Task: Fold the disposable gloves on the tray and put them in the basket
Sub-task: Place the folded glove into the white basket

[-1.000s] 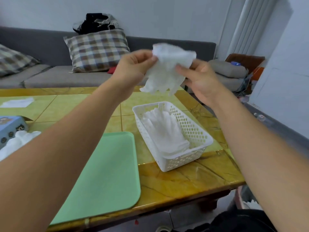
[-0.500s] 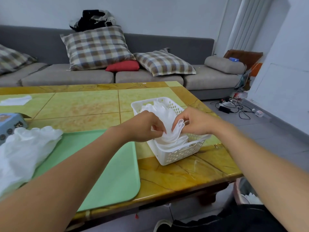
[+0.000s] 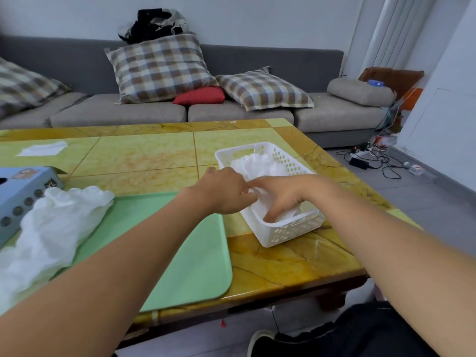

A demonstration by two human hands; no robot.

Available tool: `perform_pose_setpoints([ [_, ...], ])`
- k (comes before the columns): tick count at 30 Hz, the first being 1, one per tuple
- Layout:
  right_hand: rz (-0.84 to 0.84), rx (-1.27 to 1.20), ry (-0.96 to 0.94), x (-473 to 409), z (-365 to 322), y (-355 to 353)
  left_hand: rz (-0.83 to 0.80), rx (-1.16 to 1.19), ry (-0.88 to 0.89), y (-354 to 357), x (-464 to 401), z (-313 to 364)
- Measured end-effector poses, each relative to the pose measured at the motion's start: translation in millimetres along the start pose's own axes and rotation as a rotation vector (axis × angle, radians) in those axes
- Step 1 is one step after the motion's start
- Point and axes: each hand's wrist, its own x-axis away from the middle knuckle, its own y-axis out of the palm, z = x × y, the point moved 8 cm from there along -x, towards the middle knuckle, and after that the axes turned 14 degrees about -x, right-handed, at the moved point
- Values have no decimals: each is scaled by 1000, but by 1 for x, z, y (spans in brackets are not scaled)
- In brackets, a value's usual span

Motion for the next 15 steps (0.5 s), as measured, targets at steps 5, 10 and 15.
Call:
perform_pose_setpoints([
  [5, 90, 156, 120, 9, -21, -30, 96, 196, 29, -12, 10, -16],
  [10, 535, 24, -388, 32, -151, -58, 249, 425, -167, -39, 60, -118],
  [15, 166, -81, -597, -26, -247, 54, 145, 325, -553, 9, 163, -235],
])
